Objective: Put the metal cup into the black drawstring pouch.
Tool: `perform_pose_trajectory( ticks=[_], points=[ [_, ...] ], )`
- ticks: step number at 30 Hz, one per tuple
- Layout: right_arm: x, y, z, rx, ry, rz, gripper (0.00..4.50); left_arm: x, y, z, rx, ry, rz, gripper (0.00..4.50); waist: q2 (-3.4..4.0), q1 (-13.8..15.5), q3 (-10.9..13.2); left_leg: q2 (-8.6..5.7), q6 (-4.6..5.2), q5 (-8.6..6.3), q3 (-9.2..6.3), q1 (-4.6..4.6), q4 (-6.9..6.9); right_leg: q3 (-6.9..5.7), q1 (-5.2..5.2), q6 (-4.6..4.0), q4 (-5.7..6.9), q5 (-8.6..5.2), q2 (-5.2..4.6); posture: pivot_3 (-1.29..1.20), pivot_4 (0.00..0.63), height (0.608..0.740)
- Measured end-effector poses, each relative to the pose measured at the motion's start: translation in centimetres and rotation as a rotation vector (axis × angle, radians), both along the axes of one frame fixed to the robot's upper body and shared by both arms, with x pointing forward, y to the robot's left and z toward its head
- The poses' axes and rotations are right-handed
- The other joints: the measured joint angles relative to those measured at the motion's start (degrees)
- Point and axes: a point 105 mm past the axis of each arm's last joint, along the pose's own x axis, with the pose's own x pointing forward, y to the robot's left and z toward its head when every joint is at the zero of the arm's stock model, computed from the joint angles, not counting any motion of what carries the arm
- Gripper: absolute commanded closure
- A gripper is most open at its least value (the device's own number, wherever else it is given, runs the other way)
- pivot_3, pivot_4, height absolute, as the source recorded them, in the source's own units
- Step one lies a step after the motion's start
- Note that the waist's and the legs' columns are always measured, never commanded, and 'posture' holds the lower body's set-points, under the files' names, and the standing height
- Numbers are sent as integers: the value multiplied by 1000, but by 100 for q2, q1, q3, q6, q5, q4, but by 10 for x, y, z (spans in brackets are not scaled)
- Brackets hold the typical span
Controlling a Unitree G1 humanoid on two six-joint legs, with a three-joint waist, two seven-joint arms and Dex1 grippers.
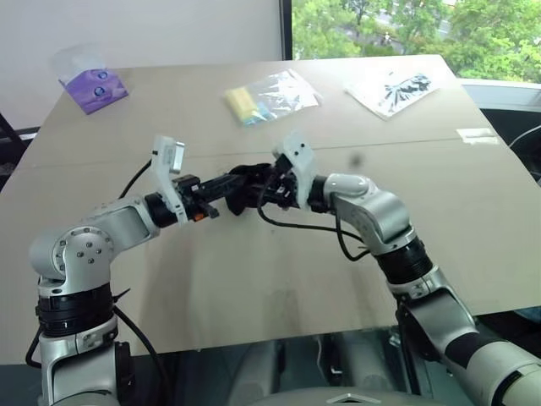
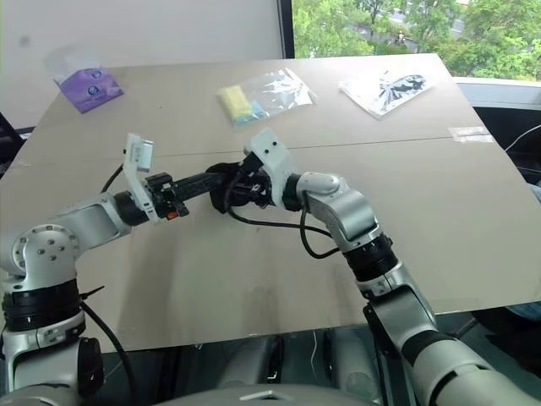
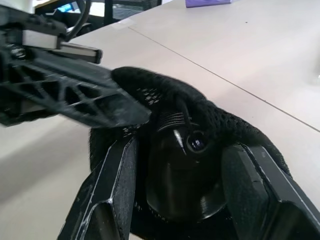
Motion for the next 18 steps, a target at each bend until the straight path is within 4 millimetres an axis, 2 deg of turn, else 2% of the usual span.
perform_pose_trajectory(
  ticks=[3,6,7,13,18],
  points=[
    [2,0,1,0,-19,-13,2760,0,0,-1,-1,0,-1,4500,0,1,0,0,0,0,0,0,0,0,0,0,-1,0,0,0,150,740],
    [4,0,1,1,-29,-24,4182,-2,1,-2,-2,1,-5,4500,0,-1,0,0,0,0,0,0,0,0,0,0,-1,0,0,0,150,740],
    [5,-1,1,2,-34,-27,4377,-2,2,-3,-2,3,-4,4500,0,-2,0,0,0,0,0,0,0,0,0,0,0,0,0,0,150,740],
    [4,1,3,15,-46,-23,4378,-3,4,-3,8,-4,-1,4500,0,0,0,0,0,0,0,0,0,0,0,0,-1,0,0,0,150,740],
    [-5,-10,8,4,-42,44,4378,7,15,-9,71,-26,67,4500,0,12,0,0,0,0,-1,0,-1,-1,1,0,-2,0,0,0,150,740]
  ],
)
